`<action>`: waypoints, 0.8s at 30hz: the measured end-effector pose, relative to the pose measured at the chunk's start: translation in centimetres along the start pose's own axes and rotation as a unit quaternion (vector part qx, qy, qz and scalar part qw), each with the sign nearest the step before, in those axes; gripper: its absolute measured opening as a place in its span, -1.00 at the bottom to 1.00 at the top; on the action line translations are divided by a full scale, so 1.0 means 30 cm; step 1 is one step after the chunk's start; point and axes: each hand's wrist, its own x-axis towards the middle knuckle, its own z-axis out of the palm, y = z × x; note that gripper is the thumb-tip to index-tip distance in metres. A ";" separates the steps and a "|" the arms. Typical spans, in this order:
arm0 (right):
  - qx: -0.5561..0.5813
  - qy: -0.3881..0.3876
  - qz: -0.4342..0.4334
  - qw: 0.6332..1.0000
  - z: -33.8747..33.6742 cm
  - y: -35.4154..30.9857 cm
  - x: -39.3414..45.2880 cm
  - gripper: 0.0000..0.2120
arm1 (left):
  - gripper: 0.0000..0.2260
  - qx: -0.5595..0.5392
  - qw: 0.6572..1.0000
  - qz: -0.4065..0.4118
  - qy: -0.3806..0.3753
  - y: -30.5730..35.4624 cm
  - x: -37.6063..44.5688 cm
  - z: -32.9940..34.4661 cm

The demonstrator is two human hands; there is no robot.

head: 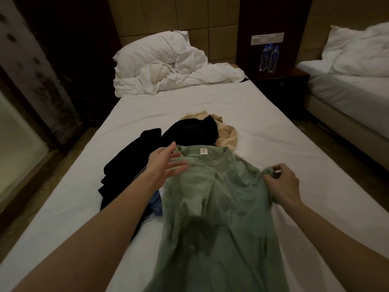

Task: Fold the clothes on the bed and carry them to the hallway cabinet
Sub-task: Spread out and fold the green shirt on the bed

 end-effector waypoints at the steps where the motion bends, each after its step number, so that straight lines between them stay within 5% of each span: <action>1: 0.017 -0.002 -0.006 1.000 0.009 -0.033 -0.011 -0.87 | -0.77 0.008 1.000 0.019 0.021 -0.026 0.004 -0.012; 5: 0.014 -0.080 -0.066 0.994 0.114 -0.166 -0.099 -0.78 | -0.93 0.120 0.987 0.083 0.073 -0.146 -0.021 -0.120; 9: 0.019 -0.343 -0.086 0.935 0.233 -0.200 -0.232 -0.55 | -0.96 0.364 0.926 0.084 0.064 -0.281 -0.056 -0.271; 12: 0.013 -0.289 -0.138 0.947 0.216 -0.177 -0.312 -0.56 | -0.89 0.502 0.864 0.029 -0.027 -0.358 -0.146 -0.344; 16: -0.058 -0.171 -0.080 0.980 0.092 -0.045 -0.442 -0.71 | -0.74 0.588 0.790 -0.049 -0.169 -0.470 -0.334 -0.372; 20: -0.272 -0.274 0.043 0.921 -0.023 0.188 -0.635 -0.35 | -0.47 0.614 0.770 -0.008 -0.173 -0.568 -0.499 -0.397; 24: -0.272 -0.275 0.067 0.920 -0.111 0.286 -0.823 -0.42 | -0.20 0.667 0.726 -0.041 -0.162 -0.607 -0.643 -0.442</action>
